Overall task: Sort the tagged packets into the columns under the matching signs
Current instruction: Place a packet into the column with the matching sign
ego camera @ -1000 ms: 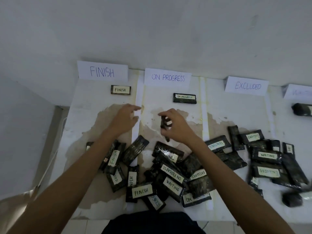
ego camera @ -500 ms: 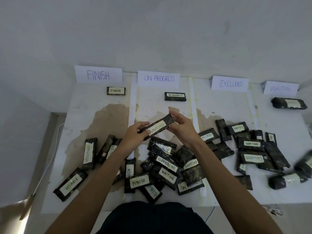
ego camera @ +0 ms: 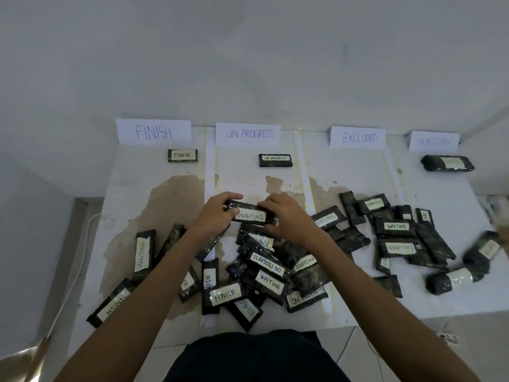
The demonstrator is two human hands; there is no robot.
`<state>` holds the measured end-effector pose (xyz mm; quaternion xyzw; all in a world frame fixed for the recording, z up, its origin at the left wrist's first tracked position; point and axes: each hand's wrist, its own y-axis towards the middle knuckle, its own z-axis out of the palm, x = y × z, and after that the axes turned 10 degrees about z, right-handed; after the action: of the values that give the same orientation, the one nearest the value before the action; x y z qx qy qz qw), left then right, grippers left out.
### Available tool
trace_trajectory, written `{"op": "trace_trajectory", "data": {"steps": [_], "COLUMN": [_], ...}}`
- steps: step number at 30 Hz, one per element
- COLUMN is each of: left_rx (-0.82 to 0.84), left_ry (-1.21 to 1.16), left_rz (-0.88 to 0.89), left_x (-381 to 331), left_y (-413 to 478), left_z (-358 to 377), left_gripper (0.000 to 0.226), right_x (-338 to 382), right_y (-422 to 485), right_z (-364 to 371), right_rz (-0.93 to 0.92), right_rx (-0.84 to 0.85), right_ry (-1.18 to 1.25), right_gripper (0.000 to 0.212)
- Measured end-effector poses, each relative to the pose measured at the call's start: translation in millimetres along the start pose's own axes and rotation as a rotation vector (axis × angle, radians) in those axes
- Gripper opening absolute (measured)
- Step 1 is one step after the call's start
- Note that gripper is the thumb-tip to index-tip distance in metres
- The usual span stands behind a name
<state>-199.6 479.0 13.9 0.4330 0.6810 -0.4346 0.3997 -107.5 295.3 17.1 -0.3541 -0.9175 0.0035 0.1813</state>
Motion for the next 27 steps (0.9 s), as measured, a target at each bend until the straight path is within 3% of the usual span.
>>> {"op": "trace_trajectory", "data": {"steps": [6, 13, 19, 27], "left_rx": [0.059, 0.087, 0.163, 0.188], "left_ry": [-0.019, 0.302, 0.503, 0.598], "left_rz": [0.050, 0.310, 0.459, 0.484], "left_x": [-25, -57, -78, -119], "left_y": [-5, -9, 13, 68], "left_z": [30, 80, 133, 213], "left_gripper": [0.029, 0.045, 0.050, 0.049], "right_x": [-14, -62, -137, -249], "right_y": [-26, -63, -93, -124], "right_z": [-10, -41, -78, -119], "right_rz": [-0.030, 0.055, 0.154, 0.269], "right_rx": [-0.073, -0.103, -0.102, -0.083], "right_ry": [-0.065, -0.042, -0.075, -0.058], "right_gripper": [0.059, 0.056, 0.055, 0.052]}}
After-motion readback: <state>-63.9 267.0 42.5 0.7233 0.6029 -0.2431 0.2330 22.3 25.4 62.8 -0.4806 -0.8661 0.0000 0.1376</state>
